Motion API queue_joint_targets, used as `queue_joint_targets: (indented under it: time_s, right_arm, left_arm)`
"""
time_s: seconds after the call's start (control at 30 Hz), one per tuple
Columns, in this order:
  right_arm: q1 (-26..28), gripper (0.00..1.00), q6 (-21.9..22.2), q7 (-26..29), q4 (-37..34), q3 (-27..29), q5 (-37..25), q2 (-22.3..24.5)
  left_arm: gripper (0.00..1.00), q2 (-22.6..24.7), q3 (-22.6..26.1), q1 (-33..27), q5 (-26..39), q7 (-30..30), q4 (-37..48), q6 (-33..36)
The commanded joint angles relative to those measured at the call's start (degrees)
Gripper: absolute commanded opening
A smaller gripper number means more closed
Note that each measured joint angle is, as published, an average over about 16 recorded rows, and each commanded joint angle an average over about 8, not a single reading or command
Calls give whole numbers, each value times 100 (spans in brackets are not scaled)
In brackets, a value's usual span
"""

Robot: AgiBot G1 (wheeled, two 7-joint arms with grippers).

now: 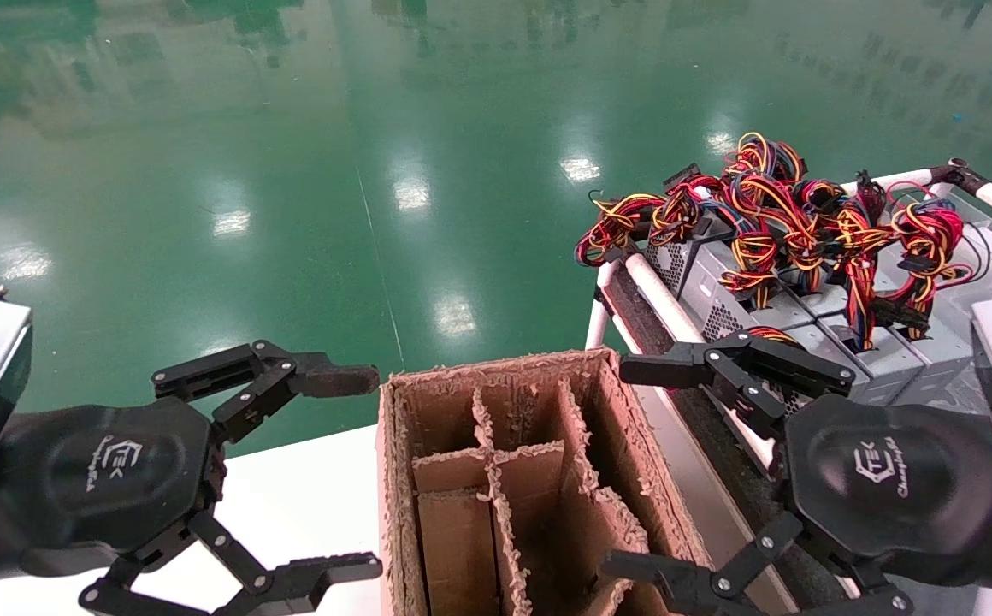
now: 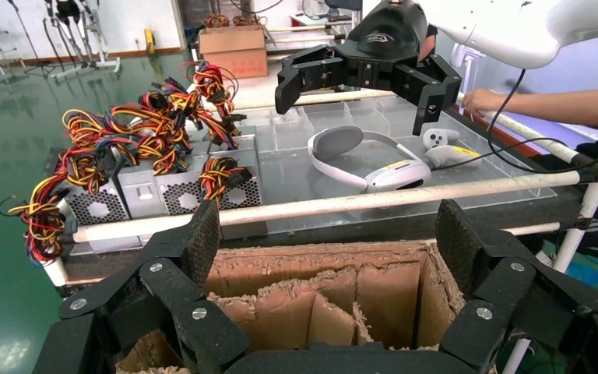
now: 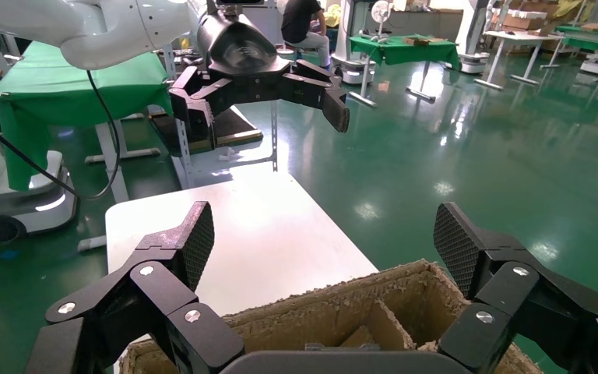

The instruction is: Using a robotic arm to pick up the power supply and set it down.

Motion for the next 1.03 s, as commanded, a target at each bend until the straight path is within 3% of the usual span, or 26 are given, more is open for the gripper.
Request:
queue_joint_targets:
  time_s: [0.03, 1.03]
  right_arm:
    - [0, 100, 0, 0, 0, 0, 0, 0]
    - [0, 100, 0, 0, 0, 0, 0, 0]
  left_arm:
    - [100, 0, 0, 0, 0, 0, 0, 0]
    - [100, 0, 0, 0, 0, 0, 0, 0]
